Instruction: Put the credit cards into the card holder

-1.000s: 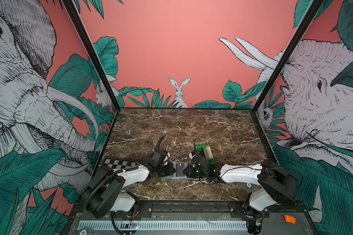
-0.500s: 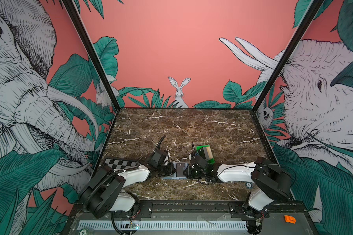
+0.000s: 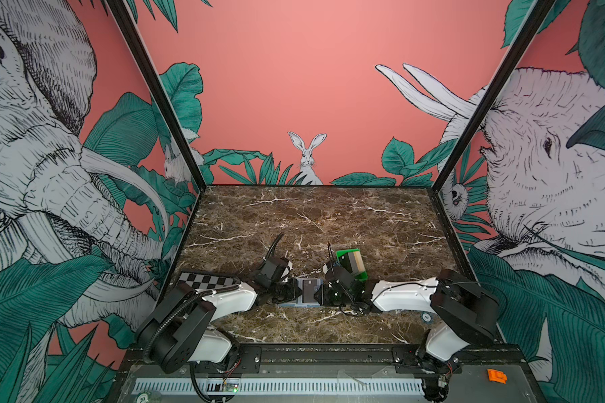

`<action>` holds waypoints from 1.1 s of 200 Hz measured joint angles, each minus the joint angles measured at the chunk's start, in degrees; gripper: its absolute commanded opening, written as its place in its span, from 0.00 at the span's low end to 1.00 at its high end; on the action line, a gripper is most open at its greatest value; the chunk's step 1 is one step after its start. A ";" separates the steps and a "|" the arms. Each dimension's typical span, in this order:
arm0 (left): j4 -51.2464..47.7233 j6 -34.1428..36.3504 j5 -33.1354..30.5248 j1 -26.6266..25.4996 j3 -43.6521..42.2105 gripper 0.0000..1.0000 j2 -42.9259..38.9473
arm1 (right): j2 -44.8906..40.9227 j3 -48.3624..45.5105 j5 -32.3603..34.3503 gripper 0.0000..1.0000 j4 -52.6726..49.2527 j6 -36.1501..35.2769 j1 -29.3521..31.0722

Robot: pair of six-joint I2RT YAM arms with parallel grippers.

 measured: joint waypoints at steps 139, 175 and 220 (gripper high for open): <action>4.22 -2.56 1.55 -0.63 -0.04 0.10 2.08 | 0.00 5.86 0.61 0.21 -6.01 -4.26 0.74; 4.94 -2.93 1.70 -0.76 -0.17 0.10 2.32 | 0.00 6.93 0.57 0.24 -6.97 -5.01 1.07; 5.09 -3.26 1.73 -0.81 -0.24 0.10 2.32 | 0.00 8.81 0.13 0.30 -7.13 -5.44 1.53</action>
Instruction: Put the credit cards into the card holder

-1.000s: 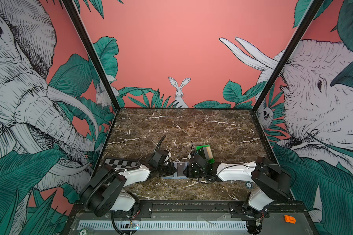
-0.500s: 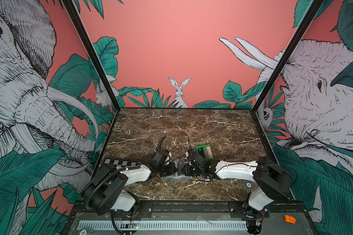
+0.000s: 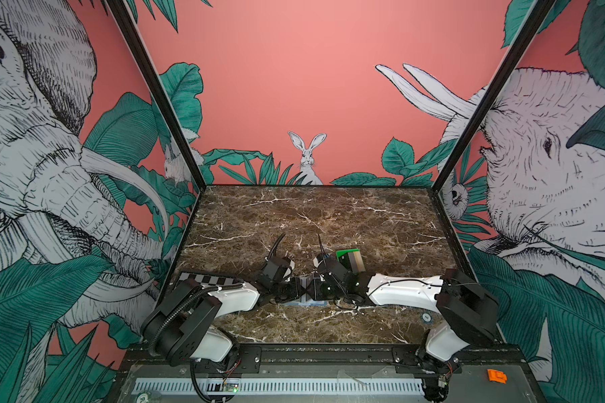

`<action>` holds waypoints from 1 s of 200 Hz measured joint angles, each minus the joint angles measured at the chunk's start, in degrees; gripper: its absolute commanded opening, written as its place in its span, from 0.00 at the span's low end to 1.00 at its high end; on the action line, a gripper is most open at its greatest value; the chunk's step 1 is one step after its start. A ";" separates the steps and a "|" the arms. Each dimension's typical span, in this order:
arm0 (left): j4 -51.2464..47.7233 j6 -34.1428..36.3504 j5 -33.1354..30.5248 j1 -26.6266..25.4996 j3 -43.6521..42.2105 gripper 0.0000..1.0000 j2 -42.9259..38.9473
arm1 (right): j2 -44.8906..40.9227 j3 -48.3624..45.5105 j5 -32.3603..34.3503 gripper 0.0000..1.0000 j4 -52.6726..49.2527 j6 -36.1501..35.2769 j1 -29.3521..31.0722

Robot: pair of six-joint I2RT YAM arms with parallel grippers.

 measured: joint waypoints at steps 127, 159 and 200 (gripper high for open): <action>0.90 -1.68 2.32 3.39 -1.86 0.09 -2.73 | 0.00 0.22 -0.48 0.32 0.07 -0.11 0.66; -0.68 -1.33 3.26 6.58 -3.02 0.09 -6.51 | 0.13 1.51 -0.48 0.32 -0.11 -0.48 0.79; -3.32 -0.76 3.78 8.74 -4.02 0.10 -12.44 | 2.56 5.53 -1.14 0.32 -0.11 -1.16 1.20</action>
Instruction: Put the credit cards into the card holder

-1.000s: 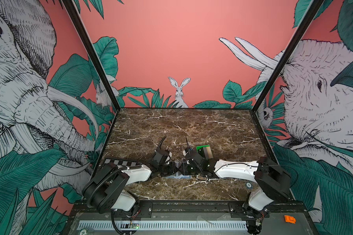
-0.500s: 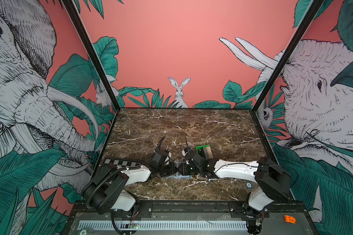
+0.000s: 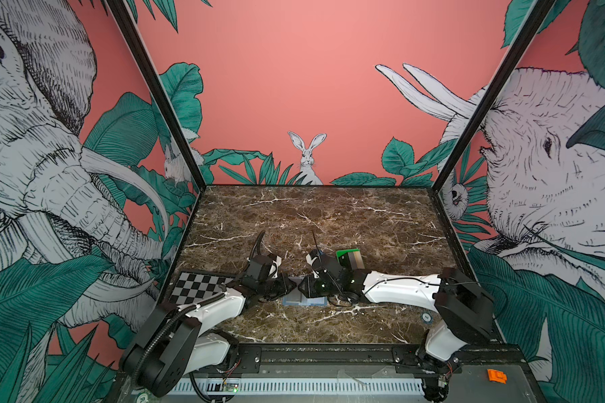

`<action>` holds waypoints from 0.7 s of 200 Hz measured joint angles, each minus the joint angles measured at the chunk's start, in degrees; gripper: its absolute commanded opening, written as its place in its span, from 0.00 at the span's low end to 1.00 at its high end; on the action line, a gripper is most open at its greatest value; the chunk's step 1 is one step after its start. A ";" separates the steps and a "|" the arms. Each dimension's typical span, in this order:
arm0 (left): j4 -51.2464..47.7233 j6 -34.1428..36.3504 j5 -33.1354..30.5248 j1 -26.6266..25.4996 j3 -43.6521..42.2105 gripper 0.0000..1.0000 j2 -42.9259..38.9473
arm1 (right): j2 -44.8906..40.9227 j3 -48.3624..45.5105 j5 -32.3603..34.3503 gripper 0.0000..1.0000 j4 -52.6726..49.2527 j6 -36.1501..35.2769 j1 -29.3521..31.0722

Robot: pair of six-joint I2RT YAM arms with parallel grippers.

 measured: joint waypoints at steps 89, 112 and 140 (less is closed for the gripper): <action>-10.16 2.69 -1.25 0.68 -0.11 0.17 -10.62 | 1.16 1.77 0.48 0.31 -0.81 -1.49 0.90; -11.72 2.62 -1.38 0.68 -1.03 0.18 -14.19 | -1.62 -0.85 1.42 0.31 -1.03 -1.57 0.90; -13.44 2.01 -1.53 0.68 -3.06 0.18 -20.17 | -6.49 -4.26 2.73 0.32 -1.68 -1.90 0.90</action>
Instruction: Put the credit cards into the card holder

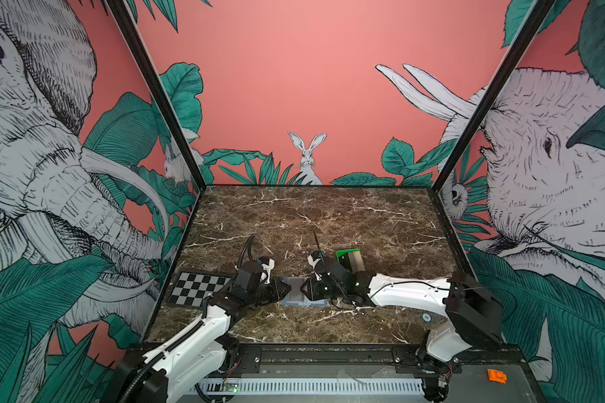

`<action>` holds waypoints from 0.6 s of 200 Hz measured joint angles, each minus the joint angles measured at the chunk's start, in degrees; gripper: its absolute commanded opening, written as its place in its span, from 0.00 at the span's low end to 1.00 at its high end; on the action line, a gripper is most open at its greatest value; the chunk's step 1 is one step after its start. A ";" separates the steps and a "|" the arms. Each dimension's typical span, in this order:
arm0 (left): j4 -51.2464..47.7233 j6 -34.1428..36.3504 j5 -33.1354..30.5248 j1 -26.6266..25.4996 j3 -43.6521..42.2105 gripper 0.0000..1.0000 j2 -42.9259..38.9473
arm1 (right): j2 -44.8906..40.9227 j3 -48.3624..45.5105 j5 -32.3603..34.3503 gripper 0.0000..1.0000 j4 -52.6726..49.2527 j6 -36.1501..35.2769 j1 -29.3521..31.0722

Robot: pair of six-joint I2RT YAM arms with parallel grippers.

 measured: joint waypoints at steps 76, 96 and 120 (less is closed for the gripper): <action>-1.27 0.00 1.25 -0.15 -0.24 0.21 -4.76 | -11.32 -5.46 5.77 0.32 -5.38 -2.64 -0.04; -0.96 0.17 1.29 -0.90 0.50 0.23 -4.83 | -14.95 -6.21 8.07 0.32 -7.78 -3.50 -0.42; 0.15 0.66 0.42 -3.06 2.36 0.28 -3.85 | -19.78 -7.76 10.67 0.36 -11.19 -4.09 -1.57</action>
